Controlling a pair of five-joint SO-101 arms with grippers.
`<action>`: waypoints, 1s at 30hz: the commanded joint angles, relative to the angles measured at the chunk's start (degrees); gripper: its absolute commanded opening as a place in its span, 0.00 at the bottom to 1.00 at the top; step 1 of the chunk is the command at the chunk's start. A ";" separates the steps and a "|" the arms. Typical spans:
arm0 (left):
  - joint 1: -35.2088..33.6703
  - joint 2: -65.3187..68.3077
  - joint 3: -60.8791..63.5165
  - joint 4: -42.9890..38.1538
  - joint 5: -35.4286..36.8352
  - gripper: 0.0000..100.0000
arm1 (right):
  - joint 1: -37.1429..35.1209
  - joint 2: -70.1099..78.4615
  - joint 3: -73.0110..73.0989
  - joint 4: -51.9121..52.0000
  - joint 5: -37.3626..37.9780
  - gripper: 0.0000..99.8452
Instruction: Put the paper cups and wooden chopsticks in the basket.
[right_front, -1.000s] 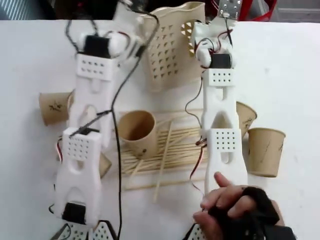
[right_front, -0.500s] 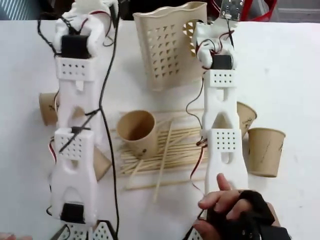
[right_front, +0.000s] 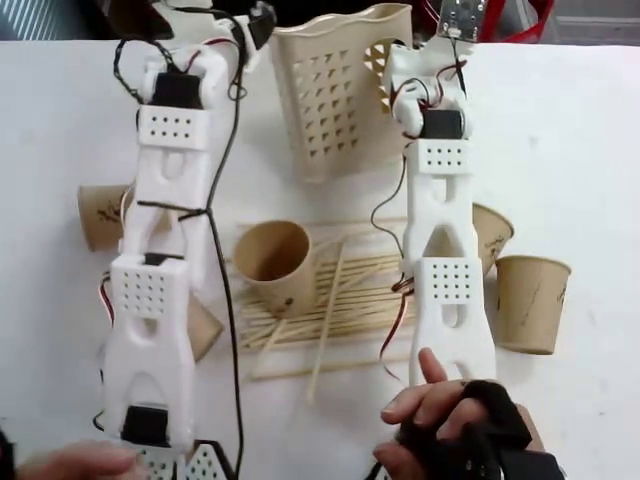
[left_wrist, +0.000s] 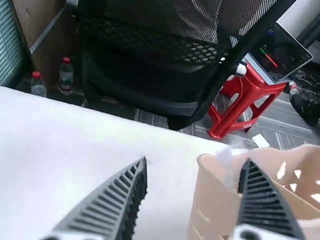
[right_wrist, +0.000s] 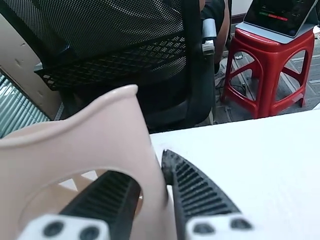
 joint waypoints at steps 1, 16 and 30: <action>2.95 -0.57 0.00 -1.76 0.62 0.30 | 0.04 -0.40 -1.23 0.31 0.44 0.02; 8.13 -0.57 1.49 9.93 -3.87 0.30 | 0.04 -0.04 -1.23 7.96 14.59 0.11; 10.95 -1.36 0.88 19.87 -13.89 0.25 | 6.46 -0.40 -1.23 15.16 15.03 0.15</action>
